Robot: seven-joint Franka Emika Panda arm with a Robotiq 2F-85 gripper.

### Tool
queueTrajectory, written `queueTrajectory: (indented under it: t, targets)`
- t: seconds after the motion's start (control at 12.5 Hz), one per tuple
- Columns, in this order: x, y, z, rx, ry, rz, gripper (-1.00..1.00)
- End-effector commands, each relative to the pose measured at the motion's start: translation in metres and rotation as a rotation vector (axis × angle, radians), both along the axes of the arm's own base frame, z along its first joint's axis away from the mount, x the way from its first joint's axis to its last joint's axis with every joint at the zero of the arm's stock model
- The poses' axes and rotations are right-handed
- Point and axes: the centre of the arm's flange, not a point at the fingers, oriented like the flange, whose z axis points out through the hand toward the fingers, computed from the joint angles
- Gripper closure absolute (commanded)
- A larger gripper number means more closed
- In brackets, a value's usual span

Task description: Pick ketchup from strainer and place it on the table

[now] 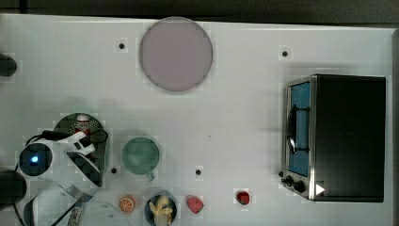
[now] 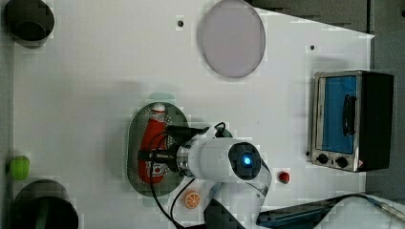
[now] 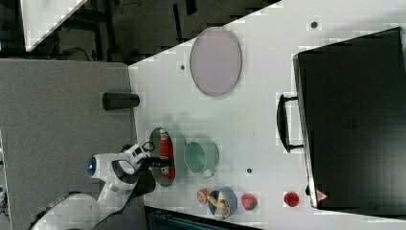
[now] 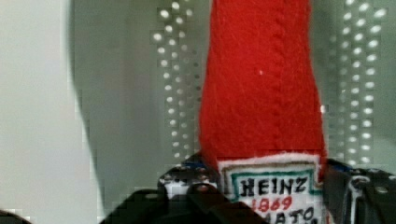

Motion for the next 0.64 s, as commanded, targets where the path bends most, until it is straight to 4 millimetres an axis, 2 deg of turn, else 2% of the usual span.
queueTrajectory:
  t: [0.08, 0.24, 0.4, 0.48, 0.64]
  targets:
    - [0.011, 0.008, 0.079, -0.029, -0.071, -0.055, -0.25]
    - [0.015, 0.000, 0.124, -0.057, -0.042, -0.132, -0.25]
    - [0.026, -0.016, 0.162, -0.065, -0.036, -0.132, -0.25]
    - [0.035, -0.030, 0.177, -0.081, -0.043, -0.094, -0.25]
    - [0.061, -0.071, 0.199, -0.108, -0.056, -0.061, -0.25]
